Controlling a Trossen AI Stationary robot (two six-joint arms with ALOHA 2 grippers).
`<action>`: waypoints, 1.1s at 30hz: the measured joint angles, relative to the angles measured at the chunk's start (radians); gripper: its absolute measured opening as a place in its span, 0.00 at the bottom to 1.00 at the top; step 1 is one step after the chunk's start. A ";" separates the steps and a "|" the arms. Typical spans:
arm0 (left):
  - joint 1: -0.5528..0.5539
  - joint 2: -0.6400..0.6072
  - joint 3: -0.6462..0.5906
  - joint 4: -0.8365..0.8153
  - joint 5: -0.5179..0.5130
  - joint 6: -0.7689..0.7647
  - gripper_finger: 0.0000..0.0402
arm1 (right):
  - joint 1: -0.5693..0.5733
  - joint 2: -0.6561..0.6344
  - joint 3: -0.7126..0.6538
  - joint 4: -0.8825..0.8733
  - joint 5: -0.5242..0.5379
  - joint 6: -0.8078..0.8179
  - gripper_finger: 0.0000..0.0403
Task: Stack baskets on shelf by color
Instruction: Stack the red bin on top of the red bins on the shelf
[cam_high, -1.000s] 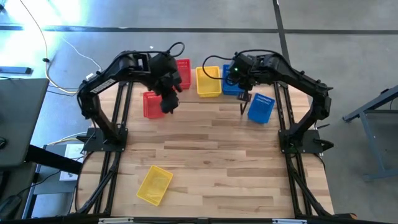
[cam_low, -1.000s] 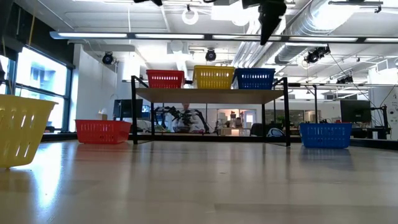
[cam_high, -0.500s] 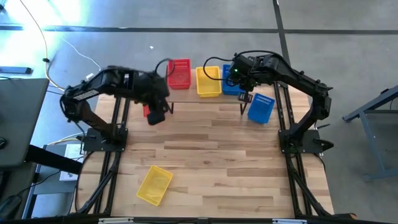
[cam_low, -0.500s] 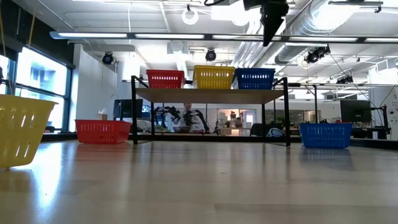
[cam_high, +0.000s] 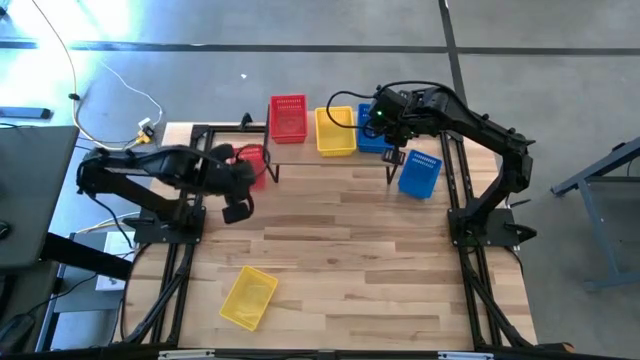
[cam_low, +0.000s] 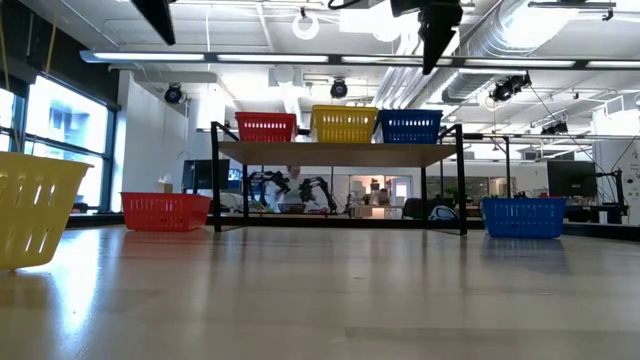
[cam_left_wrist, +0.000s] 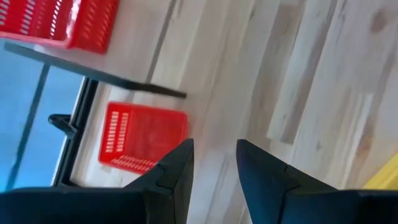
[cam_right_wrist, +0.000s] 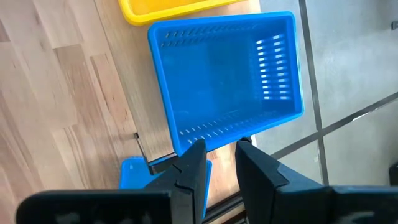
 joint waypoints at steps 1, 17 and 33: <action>-0.010 -0.007 -0.024 0.005 -0.009 -0.002 0.27 | 0.000 0.000 0.000 0.000 0.000 0.000 0.18; -0.070 0.031 -0.365 0.259 -0.146 -0.006 0.27 | 0.000 0.000 -0.001 0.034 0.000 0.044 0.18; -0.056 0.051 -0.504 0.474 -0.283 -0.011 0.27 | 0.000 0.000 -0.001 0.038 0.000 0.045 0.18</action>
